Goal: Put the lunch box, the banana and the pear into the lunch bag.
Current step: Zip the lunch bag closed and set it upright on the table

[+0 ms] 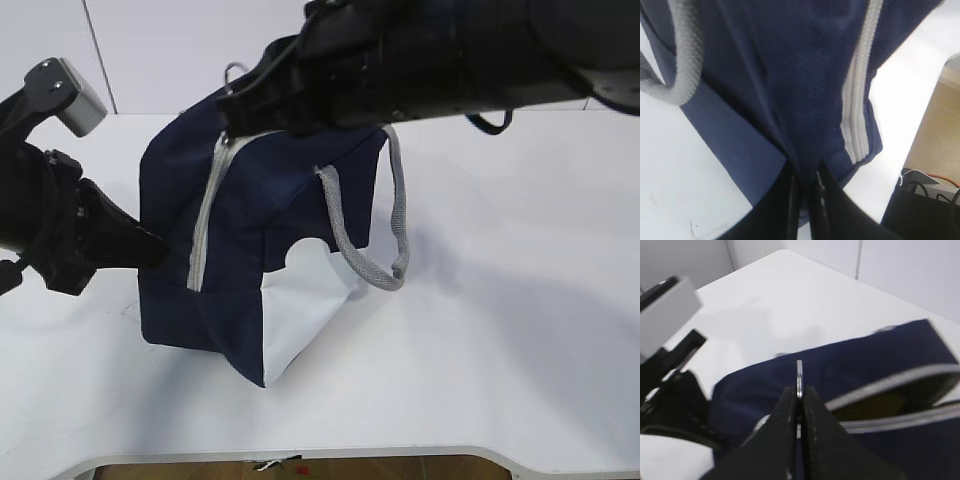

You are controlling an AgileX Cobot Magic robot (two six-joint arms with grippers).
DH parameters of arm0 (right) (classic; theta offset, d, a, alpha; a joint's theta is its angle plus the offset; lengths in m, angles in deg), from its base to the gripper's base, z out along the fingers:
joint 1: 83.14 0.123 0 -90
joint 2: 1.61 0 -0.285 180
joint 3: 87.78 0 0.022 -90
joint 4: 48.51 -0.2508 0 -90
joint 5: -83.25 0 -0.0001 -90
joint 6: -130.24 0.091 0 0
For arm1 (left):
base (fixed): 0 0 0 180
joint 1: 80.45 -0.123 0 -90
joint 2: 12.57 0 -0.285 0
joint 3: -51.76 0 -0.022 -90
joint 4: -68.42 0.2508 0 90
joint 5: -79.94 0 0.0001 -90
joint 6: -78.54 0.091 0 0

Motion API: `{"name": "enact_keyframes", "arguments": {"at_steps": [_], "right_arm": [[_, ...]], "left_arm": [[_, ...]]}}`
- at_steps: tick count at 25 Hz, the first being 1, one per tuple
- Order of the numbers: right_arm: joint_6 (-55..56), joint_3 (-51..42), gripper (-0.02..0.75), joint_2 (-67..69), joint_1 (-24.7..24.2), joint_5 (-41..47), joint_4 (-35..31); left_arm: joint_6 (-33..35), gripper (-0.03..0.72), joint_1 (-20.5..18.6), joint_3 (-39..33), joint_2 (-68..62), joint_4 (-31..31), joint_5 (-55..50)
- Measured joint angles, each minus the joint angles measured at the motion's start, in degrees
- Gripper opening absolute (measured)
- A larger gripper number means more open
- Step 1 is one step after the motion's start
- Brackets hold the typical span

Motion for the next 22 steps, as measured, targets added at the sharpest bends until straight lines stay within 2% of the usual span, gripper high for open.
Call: {"name": "enact_keyframes", "arguments": {"at_steps": [8, 22], "right_arm": [[-0.6, 0.5, 0.017, -0.1, -7.0, -0.9, 0.1], [-4.1, 2.7, 0.017, 6.0, -11.5, -6.6, 0.1]], "left_arm": [[-0.8, 0.009, 0.0, 0.0, 0.0, 1.3, -0.1], [-0.9, 0.008, 0.0, 0.0, 0.0, 0.5, -1.6]]}}
